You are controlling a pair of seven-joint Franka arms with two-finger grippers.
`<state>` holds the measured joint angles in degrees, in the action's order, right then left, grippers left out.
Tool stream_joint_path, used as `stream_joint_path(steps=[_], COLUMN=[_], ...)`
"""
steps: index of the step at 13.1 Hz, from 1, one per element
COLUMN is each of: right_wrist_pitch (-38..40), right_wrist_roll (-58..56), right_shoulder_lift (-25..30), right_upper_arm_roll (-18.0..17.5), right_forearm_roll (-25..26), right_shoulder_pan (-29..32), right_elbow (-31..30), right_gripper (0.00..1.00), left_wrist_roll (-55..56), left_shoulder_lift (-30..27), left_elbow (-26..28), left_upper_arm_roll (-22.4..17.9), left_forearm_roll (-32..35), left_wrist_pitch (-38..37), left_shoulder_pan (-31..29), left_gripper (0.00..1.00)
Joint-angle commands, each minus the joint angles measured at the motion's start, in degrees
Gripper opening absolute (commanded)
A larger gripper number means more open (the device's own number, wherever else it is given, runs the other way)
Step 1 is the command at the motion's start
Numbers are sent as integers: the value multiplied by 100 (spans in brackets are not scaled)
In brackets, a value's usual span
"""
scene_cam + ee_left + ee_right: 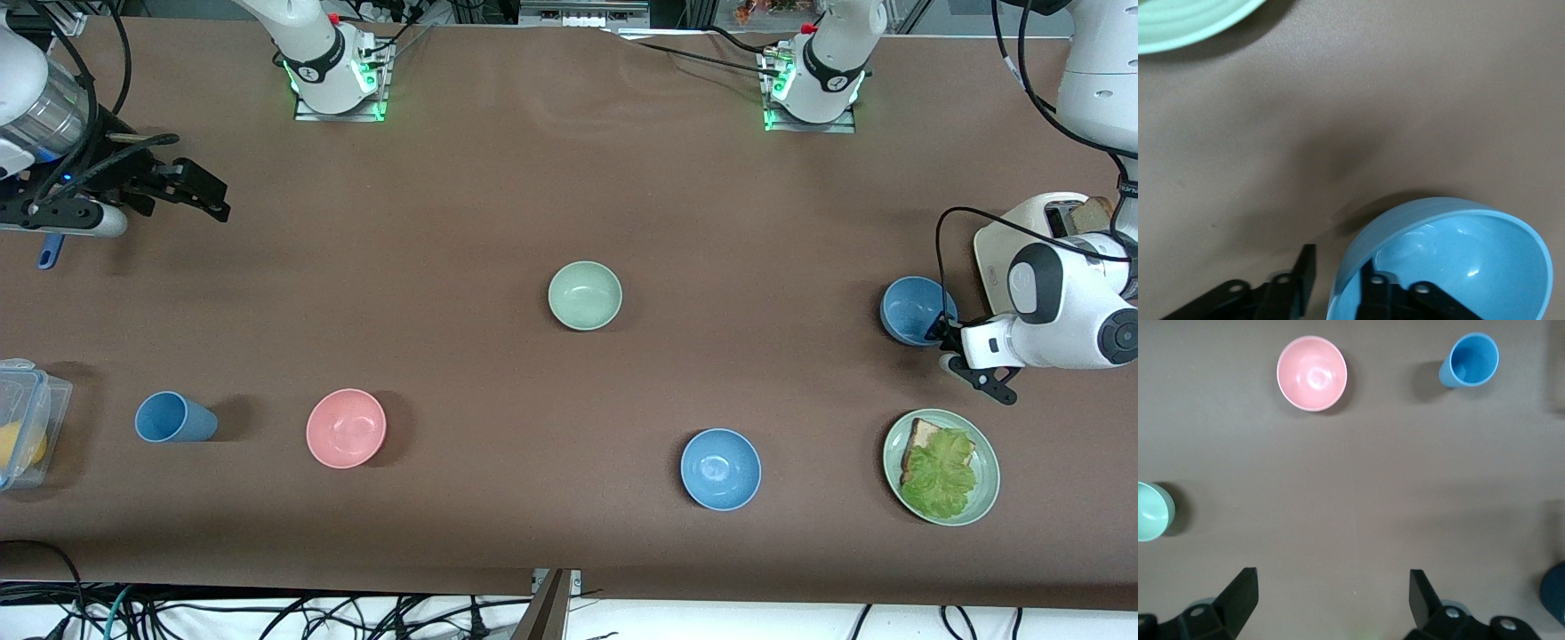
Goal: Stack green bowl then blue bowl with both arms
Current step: 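Grasp the rim of the blue bowl by the toaster with the left gripper, then lift the blue bowl and carry it over the green bowl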
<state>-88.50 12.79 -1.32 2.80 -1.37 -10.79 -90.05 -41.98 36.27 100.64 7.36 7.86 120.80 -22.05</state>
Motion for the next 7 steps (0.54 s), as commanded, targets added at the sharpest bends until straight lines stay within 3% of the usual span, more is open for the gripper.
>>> stream_joint_path(steps=[1, 4, 7], right_wrist_pitch=[184, 201, 166], right_wrist_roll=[-13, 13, 22], right_shoulder_lift=[-87, -87, -87], right_upper_arm_roll=[-78, -69, -78], right_forearm_roll=[75, 84, 67], right_shoulder_pan=[104, 104, 104], right_elbow=[154, 154, 163], right_gripper=[100, 100, 100], left_wrist_roll=[-178, -285, 301], left_shoulder_lift=[-85, -339, -664], left_elbow=[-18, -141, -482], left_upper_arm_roll=[28, 212, 869], left_forearm_roll=[76, -73, -583], left_wrist_pitch=[-47, -625, -1521], left_shoulder_pan=[-37, 16, 34], left_gripper=[0, 0, 0])
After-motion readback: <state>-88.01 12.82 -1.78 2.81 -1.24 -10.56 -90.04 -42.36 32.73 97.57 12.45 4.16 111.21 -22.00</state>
